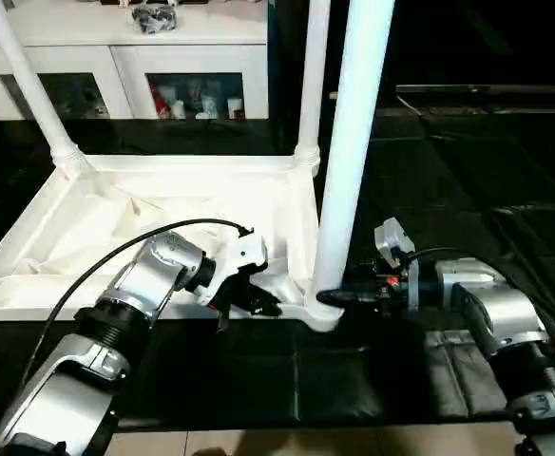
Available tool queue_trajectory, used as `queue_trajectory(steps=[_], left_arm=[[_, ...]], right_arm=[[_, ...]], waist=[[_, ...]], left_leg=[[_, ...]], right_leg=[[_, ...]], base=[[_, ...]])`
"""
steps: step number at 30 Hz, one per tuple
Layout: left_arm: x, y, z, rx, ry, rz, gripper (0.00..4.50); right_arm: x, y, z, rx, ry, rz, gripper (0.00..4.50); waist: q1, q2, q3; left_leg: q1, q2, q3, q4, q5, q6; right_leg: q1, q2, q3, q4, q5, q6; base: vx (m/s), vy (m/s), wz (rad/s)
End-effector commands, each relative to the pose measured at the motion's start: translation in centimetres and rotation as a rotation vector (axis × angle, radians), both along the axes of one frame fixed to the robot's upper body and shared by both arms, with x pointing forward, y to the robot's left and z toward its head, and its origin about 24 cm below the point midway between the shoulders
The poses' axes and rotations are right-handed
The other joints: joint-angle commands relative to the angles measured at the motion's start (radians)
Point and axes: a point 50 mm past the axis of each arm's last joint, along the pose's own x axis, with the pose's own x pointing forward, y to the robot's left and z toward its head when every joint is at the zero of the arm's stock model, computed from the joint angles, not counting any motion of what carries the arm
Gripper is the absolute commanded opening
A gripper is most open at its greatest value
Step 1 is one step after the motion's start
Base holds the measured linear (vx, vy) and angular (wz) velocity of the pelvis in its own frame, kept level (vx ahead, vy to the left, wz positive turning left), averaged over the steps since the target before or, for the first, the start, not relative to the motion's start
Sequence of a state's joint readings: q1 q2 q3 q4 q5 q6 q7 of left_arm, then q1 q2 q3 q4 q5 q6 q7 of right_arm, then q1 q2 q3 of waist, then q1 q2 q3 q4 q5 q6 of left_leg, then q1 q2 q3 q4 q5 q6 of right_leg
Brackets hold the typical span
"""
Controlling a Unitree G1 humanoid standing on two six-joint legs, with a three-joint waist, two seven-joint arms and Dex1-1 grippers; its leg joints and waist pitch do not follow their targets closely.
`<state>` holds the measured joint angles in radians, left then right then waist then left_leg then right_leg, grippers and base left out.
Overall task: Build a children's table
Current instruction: Rotate leg to tighten
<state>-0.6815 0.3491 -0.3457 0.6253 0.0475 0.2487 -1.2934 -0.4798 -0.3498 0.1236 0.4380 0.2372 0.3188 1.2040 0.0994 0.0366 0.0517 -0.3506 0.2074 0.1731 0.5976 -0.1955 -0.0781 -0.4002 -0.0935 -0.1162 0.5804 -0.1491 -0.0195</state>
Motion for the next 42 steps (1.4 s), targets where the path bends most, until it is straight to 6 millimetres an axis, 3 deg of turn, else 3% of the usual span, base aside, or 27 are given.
queue_trajectory(steps=[1, 4, 6, 8, 11, 12, 14, 18, 21, 23, 28, 33, 36, 41, 42], left_arm=[[1.0, -1.7, 1.3, -0.053, -0.053, 0.073, 0.0], [1.5, -2.4, 1.5, -0.07, -0.065, 0.156, 0.0], [1.9, -3.1, 1.7, -0.092, -0.068, 0.229, 0.0], [1.9, -3.4, 1.8, -0.099, -0.067, 0.245, 0.0], [2.8, -4.9, 2.1, -0.14, -0.087, 0.412, 0.0], [2.9, -5.0, 2.1, -0.142, -0.088, 0.421, 0.0], [3.1, -5.5, 2.2, -0.153, -0.097, 0.461, 0.0], [3.1, -6.4, 2.5, -0.164, -0.113, 0.498, 0.0], [3.1, -6.5, 2.5, -0.156, -0.121, 0.5, 0.0], [3.1, -6.3, 2.4, -0.14, -0.133, 0.49, 0.0], [2.9, -5.4, 2.2, -0.123, -0.139, 0.458, 0.0], [2.7, -4.5, 2.0, -0.106, -0.144, 0.4, 0.0], [2.4, -4.0, 2.0, -0.105, -0.134, 0.334, 0.0], [1.8, -3.2, 1.9, -0.098, -0.116, 0.23, 0.0], [1.6, -3.0, 1.8, -0.096, -0.111, 0.192, 0.0]], right_arm=[[-0.3, 1.8, -1.5, -0.019, 0.054, -0.049, 1.99], [0.1, 3.0, -1.7, -0.021, 0.048, -0.138, 1.97], [0.6, 3.9, -1.9, -0.032, 0.041, -0.225, 1.97], [0.8, 4.2, -1.9, -0.035, 0.041, -0.253, 1.96], [2.6, 5.7, -1.9, -0.062, 0.044, -0.469, 1.96], [2.7, 5.8, -1.8, -0.063, 0.043, -0.478, 1.95], [3.0, 6.3, -1.6, -0.061, 0.037, -0.526, 1.95], [3.5, 7.7, -1.2, -0.048, 0.024, -0.595, 1.94], [3.7, 8.4, -1.0, -0.024, 0.011, -0.596, 1.94], [3.6, 8.3, -1.0, -0.012, 0.008, -0.592, 2.63], [3.2, 7.1, -1.0, 0.019, -0.006, -0.564, 3.07], [2.3, 5.5, -1.0, 0.044, -0.03, -0.472, 3.52], [1.5, 3.7, -0.9, 0.048, -0.045, -0.386, 3.74], [0.9, 1.5, -0.4, 0.045, -0.072, -0.308, 4.09], [0.7, 0.9, -0.1, 0.051, -0.073, -0.284, 4.34]], waist=[[-0.006, -0.012, -0.066], [-0.023, -0.013, -0.065], [-0.03, -0.012, -0.064], [-0.041, -0.014, -0.067], [-0.057, -0.005, -0.068], [-0.062, -0.007, -0.069], [-0.063, -0.009, -0.071], [-0.063, -0.01, -0.078], [-0.059, -0.008, -0.079], [-0.059, -0.007, -0.077], [-0.059, -0.005, -0.074], [-0.053, -0.006, -0.076], [-0.051, -0.007, -0.075], [-0.047, -0.007, -0.072], [-0.046, -0.008, -0.072]], left_leg=[[0.006, 0.018, -0.002, -0.071, -0.206, 0.032], [-0.002, 0.015, -0.007, -0.074, -0.215, 0.027], [0.001, 0.013, -0.008, -0.073, -0.221, 0.023], [0.0, 0.008, -0.007, -0.069, -0.212, 0.029], [-0.004, 0.007, -0.01, -0.07, -0.205, 0.026], [-0.006, 0.007, -0.009, -0.069, -0.202, 0.026], [-0.006, 0.007, -0.007, -0.068, -0.188, 0.039], [-0.009, 0.008, -0.004, -0.064, -0.119, 0.066], [-0.009, 0.01, -0.003, -0.064, -0.1, 0.084], [-0.01, 0.011, -0.004, -0.065, -0.104, 0.087], [-0.006, 0.012, -0.004, -0.069, -0.142, 0.078], [-0.008, 0.016, -0.004, -0.067, -0.122, 0.095], [-0.009, 0.014, -0.005, -0.068, -0.138, 0.098], [-0.005, 0.017, -0.003, -0.068, -0.16, 0.091], [-0.006, 0.017, -0.003, -0.068, -0.16, 0.09]], right_leg=[[0.051, -0.058, 0.044, -0.082, -0.457, -0.134], [0.057, -0.057, 0.038, -0.086, -0.481, -0.115], [0.053, -0.058, 0.036, -0.091, -0.503, -0.105], [0.054, -0.056, 0.036, -0.092, -0.494, -0.107], [0.056, -0.055, 0.032, -0.088, -0.47, -0.121], [0.056, -0.054, 0.034, -0.088, -0.457, -0.123], [0.056, -0.053, 0.036, -0.087, -0.419, -0.132], [0.059, -0.053, 0.043, -0.066, -0.27, -0.19], [0.06, -0.053, 0.044, -0.062, -0.23, -0.207], [0.062, -0.052, 0.044, -0.061, -0.222, -0.211], [0.062, -0.054, 0.045, -0.067, -0.271, -0.197], [0.064, -0.053, 0.047, -0.059, -0.197, -0.219], [0.068, -0.053, 0.046, -0.062, -0.216, -0.214], [0.062, -0.055, 0.046, -0.071, -0.286, -0.201], [0.061, -0.055, 0.046, -0.071, -0.29, -0.2]], base=[[0.0, 0.0, 0.0], [0.0, 0.0, 0.0], [0.0, 0.0, 0.0], [0.0, 0.0, 0.0], [0.0, 0.0, 0.0], [0.0, 0.0, 0.0], [0.0, 0.0, 0.0], [0.0, 0.0, 0.0], [0.0, 0.0, 0.0], [0.0, 0.0, 0.0], [0.0, 0.0, 0.0], [0.0, 0.0, 0.0], [0.0, 0.0, 0.0], [0.0, 0.0, 0.0], [0.0, 0.0, 0.0]])
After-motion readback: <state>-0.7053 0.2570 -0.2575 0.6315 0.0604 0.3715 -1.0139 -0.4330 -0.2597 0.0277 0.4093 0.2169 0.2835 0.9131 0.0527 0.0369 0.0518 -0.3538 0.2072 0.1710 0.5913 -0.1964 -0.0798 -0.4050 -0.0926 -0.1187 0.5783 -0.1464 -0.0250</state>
